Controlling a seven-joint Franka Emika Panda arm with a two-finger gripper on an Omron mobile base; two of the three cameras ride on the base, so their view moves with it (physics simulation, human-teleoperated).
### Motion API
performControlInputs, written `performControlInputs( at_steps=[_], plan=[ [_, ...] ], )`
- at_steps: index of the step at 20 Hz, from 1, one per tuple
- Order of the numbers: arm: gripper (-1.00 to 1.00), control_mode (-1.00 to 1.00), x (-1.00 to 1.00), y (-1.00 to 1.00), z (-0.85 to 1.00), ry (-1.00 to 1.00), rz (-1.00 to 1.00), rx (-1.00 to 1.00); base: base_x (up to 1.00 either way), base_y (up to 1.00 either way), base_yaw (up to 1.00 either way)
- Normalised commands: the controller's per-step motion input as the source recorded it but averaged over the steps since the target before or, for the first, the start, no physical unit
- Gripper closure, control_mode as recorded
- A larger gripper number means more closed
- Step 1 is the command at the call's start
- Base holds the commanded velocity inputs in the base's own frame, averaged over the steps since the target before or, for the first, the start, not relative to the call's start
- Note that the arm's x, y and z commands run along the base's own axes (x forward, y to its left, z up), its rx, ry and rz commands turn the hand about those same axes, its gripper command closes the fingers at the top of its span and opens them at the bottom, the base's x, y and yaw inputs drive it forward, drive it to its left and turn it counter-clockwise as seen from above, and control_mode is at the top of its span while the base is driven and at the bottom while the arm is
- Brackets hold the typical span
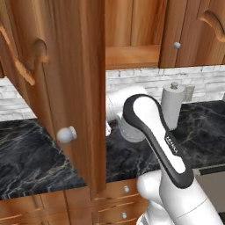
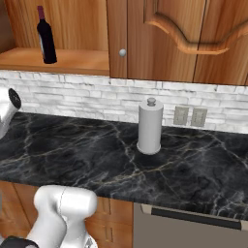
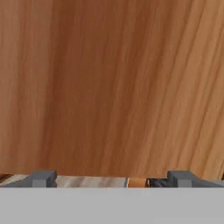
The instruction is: Open the cabinet directly in front. Then move the wine and the mug to the dining counter with the candle on it.
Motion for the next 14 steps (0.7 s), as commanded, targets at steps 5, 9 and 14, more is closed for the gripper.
performControlInputs(
  at_steps=[5,9,14],
  plan=[
    [-1.00,-1.00,0.30,1.00,-0.05,-0.09,-0.01,-0.32,0.00,0.00,0.00],
    [-1.00,-1.00,-0.18,-0.19,0.00,-0.03,-0.10,0.04,0.00,0.00,0.00],
    [-1.00,-1.00,-0.76,-1.00,0.12,-0.01,-0.25,0.18,0.00,0.00,0.00]
  ],
)
